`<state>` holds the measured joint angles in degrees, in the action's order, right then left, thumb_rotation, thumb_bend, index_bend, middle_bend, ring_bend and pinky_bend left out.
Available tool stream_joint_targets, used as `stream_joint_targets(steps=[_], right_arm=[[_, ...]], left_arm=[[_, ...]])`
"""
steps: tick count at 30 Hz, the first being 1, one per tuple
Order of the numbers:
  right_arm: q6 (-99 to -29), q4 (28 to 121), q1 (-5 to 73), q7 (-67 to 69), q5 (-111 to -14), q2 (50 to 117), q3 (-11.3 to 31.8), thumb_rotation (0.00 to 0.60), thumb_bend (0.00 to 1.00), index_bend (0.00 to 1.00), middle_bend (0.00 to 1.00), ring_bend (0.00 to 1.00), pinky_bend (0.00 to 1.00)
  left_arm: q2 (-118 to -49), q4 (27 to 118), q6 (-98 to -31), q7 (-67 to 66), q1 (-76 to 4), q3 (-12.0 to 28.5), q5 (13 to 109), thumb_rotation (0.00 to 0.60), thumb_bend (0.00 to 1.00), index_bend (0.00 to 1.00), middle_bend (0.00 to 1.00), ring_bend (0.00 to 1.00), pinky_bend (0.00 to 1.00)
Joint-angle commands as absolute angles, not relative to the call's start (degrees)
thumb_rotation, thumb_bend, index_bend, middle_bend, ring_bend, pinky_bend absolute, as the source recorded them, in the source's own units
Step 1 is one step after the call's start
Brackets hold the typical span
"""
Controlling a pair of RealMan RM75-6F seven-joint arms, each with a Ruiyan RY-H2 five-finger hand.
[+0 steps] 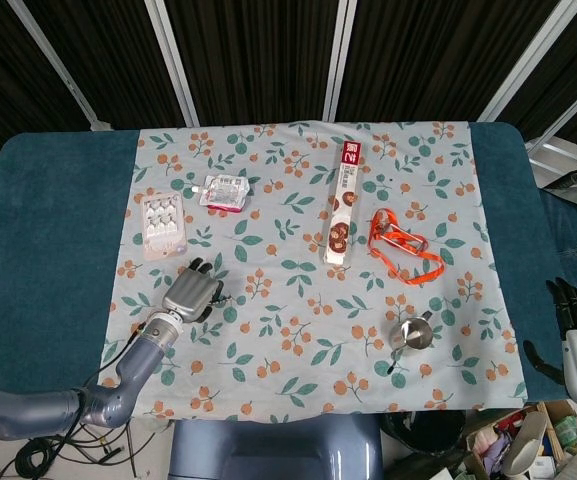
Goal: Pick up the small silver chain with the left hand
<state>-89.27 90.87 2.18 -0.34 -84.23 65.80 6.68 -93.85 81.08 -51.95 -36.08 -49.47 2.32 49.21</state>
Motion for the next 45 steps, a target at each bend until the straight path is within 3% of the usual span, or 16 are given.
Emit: stream_joint_targets(steps=[1, 6, 25, 35, 45], right_arm=[[-89.26, 90.86, 2.19, -0.31, -84.23, 65.82, 6.68, 0.6, 0.2, 0.02, 0.04, 0.08, 0.14], [-89.22, 90.82, 2.22, -0.23, -84.26, 65.83, 6.68, 0.6, 0.2, 0.02, 0.04, 0.08, 0.14], [-89.47, 90.83, 2.16, -0.29, -84.27, 65.87, 6.73, 0.6, 0.2, 0.02, 0.04, 0.08, 0.14], [-89.66, 90.86, 2.11, -0.54, -84.4, 65.89, 6.69, 0.6, 0.2, 0.02, 0.04, 0.08, 0.14], [-89.79, 90.97, 2.06, -0.79, -84.49, 65.94, 6.65, 0.6, 0.2, 0.02, 0.04, 0.08, 0.14]], left_arm=[[-93.95, 80.87, -51.92, -36.08, -49.36, 2.32, 49.17, 0.6, 0.37, 0.51, 0.55, 0.15, 0.11], [-94.14, 80.54, -52.12, -36.2, -49.15, 2.31, 49.42, 0.6, 0.43, 0.53, 0.57, 0.17, 0.11], [-91.43, 83.76, -54.81, -29.47, -47.51, 6.04, 53.97, 0.6, 0.45, 0.53, 0.57, 0.18, 0.11], [-85.47, 90.88, -56.15, -26.08, -47.98, 7.82, 62.48, 0.6, 0.45, 0.53, 0.57, 0.18, 0.11], [-81.06, 94.73, -55.38, -31.04, -51.01, 9.38, 65.68, 0.6, 0.45, 0.53, 0.57, 0.18, 0.11]])
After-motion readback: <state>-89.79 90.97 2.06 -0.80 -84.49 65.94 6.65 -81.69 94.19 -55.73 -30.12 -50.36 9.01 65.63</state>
